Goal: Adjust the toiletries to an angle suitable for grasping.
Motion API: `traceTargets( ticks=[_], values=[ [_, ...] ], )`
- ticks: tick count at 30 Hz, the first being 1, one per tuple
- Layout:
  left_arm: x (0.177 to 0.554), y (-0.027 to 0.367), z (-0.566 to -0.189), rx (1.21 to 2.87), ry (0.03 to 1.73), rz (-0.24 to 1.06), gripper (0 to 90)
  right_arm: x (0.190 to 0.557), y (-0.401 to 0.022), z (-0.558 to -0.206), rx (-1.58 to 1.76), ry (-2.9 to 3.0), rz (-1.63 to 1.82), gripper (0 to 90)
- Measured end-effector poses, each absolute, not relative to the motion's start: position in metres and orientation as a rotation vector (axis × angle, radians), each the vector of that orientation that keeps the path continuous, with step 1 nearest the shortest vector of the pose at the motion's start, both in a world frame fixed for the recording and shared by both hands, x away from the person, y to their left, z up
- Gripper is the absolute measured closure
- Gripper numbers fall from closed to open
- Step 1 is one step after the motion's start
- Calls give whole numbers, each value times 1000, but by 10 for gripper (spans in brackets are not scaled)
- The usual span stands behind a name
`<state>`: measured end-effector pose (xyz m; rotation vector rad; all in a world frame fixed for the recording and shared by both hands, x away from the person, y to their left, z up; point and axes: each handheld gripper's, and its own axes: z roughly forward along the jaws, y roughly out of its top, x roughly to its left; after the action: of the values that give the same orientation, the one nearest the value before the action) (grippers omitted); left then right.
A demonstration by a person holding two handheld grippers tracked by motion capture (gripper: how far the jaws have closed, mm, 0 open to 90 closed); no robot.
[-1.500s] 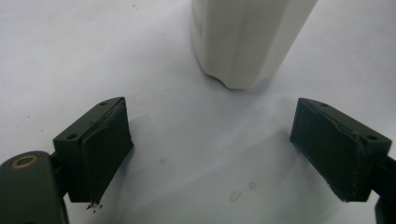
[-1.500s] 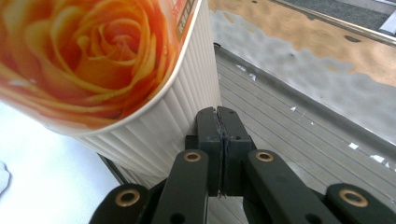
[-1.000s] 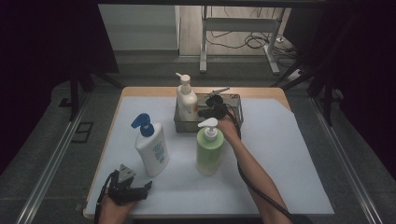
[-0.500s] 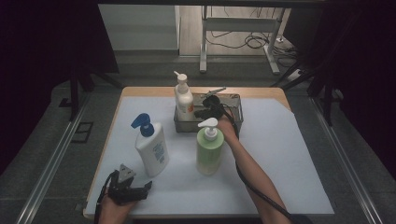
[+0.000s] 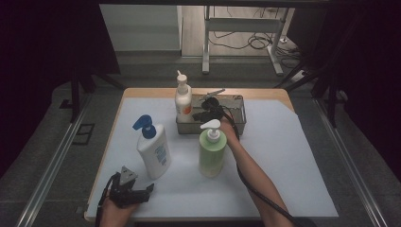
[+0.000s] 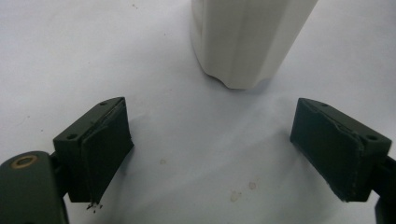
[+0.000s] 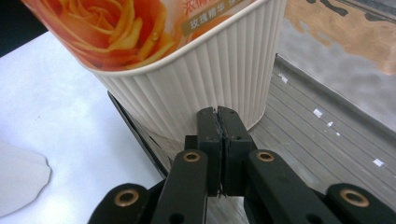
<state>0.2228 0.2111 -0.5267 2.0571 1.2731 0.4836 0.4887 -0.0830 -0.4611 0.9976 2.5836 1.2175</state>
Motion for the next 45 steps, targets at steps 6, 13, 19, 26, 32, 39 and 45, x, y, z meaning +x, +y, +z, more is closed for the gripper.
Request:
traceTargets(
  ticks=[6,13,19,26,32,39,45],
  values=[
    [223,211,-527,2057,1273,485,118,488,-82,-461,990,2587,1197,860],
    [223,211,-527,2057,1272,486,118,484,-88,-459,968,2578,1177,763],
    [223,211,-527,2058,1272,487,118,478,-96,-450,966,2555,1185,594],
    [223,211,-527,2057,1272,488,118,470,-106,-443,922,2551,1218,412],
    [223,211,-527,2056,1272,488,118,464,-114,-440,904,2526,1192,325],
    [222,211,-527,2056,1272,488,118,461,-124,-436,870,2499,1180,246],
    [222,211,-527,2056,1272,489,118,457,-136,-435,882,2479,1169,205]
  ],
)
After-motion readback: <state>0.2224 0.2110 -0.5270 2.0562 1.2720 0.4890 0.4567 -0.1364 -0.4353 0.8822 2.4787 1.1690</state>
